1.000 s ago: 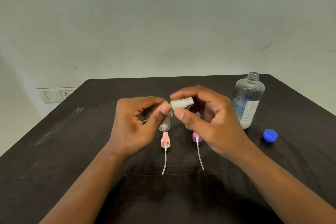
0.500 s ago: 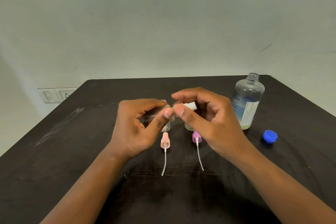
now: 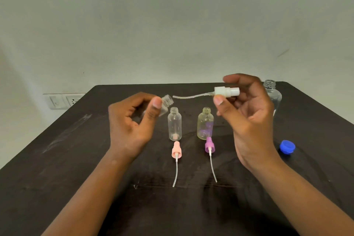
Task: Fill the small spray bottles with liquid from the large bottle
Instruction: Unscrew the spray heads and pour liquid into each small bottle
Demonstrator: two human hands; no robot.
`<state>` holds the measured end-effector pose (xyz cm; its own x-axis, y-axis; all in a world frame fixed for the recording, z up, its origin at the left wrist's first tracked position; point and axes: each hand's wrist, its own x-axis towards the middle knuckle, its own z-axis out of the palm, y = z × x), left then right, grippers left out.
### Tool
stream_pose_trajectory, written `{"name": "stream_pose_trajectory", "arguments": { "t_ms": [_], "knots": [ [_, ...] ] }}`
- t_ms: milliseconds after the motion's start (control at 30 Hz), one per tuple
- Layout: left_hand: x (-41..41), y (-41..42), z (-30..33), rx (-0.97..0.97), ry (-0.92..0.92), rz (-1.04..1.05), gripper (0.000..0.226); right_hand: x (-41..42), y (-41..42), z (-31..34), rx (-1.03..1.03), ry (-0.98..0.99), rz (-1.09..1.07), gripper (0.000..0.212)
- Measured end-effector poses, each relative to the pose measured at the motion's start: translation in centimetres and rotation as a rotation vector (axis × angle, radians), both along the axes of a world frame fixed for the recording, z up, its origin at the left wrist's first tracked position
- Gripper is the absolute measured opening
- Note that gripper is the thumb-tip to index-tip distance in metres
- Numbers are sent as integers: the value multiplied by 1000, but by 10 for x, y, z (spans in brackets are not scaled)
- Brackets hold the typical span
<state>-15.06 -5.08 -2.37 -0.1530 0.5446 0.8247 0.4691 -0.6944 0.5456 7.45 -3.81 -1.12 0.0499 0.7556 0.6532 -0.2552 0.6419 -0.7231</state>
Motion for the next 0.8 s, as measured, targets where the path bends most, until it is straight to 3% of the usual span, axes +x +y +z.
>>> {"name": "stream_pose_trajectory", "arguments": {
  "t_ms": [100,200,333,400,533,800],
  "knots": [
    [-10,7,-2,-47,-136,88,35,0,1,3,-84,152,-68,35],
    [-20,17,-5,-146,-183,105,38,1,1,6,-117,173,-87,30],
    [-30,27,-13,-310,-157,62,44,-3,-2,3,-147,-18,-19,27],
    [-36,32,-17,-409,-145,27,37,-5,-5,1,-172,-127,15,27],
    [-44,33,-20,-602,-27,-36,20,-11,-15,-3,-147,-321,37,45],
    [-60,35,-22,-679,25,-5,20,-33,-19,-12,-64,-574,-12,35]
  ]
}}
